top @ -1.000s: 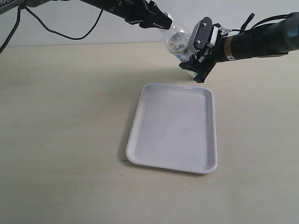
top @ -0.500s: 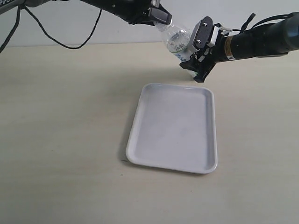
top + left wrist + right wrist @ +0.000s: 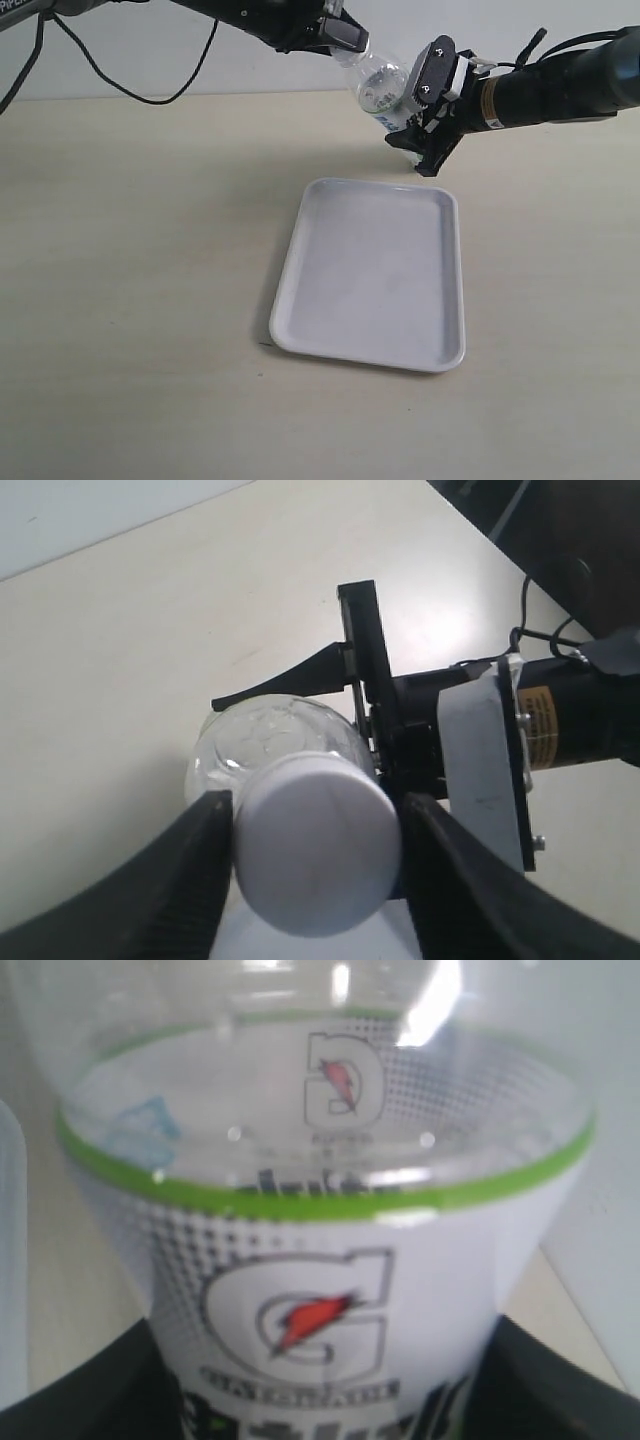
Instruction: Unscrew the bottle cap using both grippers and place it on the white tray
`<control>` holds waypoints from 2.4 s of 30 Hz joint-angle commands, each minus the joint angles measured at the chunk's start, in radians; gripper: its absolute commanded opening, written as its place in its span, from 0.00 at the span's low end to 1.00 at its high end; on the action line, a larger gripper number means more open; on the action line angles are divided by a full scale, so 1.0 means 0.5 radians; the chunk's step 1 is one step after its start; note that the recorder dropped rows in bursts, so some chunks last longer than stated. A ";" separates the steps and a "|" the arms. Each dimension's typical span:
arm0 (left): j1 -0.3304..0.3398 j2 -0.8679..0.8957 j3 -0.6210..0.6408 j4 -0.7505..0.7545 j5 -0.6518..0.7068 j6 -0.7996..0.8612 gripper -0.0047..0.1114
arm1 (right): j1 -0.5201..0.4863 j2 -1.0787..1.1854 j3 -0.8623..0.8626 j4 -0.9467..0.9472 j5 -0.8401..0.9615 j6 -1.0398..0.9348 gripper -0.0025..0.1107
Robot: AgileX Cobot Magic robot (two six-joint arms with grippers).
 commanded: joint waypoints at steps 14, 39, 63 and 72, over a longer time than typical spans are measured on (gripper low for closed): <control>-0.005 -0.019 -0.005 -0.079 -0.091 0.125 0.58 | -0.006 -0.008 -0.009 -0.001 0.083 0.006 0.02; -0.001 -0.189 -0.005 0.013 -0.024 1.571 0.72 | -0.006 -0.008 -0.009 0.000 0.083 0.011 0.02; -0.018 -0.132 -0.005 0.267 -0.005 2.003 0.72 | -0.006 -0.008 -0.009 -0.056 0.113 0.007 0.02; -0.018 -0.131 -0.005 0.321 0.060 1.986 0.71 | -0.006 -0.008 -0.009 -0.056 0.109 0.007 0.02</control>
